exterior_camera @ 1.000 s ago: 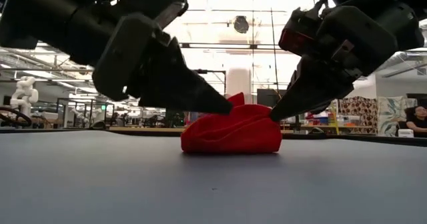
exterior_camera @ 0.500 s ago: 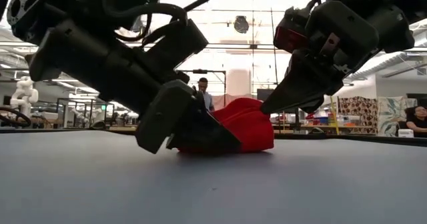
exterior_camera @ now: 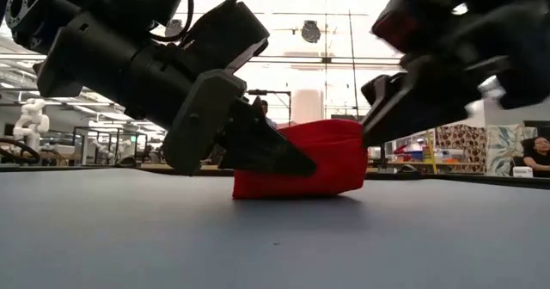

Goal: Roll towel
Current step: Roll the red towel

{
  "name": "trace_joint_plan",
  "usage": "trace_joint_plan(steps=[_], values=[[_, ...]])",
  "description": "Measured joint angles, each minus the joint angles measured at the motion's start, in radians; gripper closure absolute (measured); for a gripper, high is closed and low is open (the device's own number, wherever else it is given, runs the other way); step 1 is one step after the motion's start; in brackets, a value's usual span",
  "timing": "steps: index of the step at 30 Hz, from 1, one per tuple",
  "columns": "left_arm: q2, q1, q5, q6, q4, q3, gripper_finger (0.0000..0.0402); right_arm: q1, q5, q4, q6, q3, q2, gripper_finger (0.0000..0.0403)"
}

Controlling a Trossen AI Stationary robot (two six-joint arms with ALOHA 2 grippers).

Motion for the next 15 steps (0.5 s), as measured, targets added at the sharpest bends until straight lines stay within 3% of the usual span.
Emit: trace_joint_plan(steps=[3,9,15], values=[[0.000,0.007,0.037,-0.006,-0.001,0.000,0.0387,0.043,0.016,-0.049,-0.053,0.001,-0.018,0.0255],[0.000,0.034,0.167,-0.017,0.007,0.000,0.0393,0.146,0.199,-0.045,-0.215,0.001,0.000,0.0169],[0.000,0.078,0.330,-0.112,0.012,0.000,0.0394,0.204,0.334,0.158,-0.418,0.002,0.100,0.0162]])
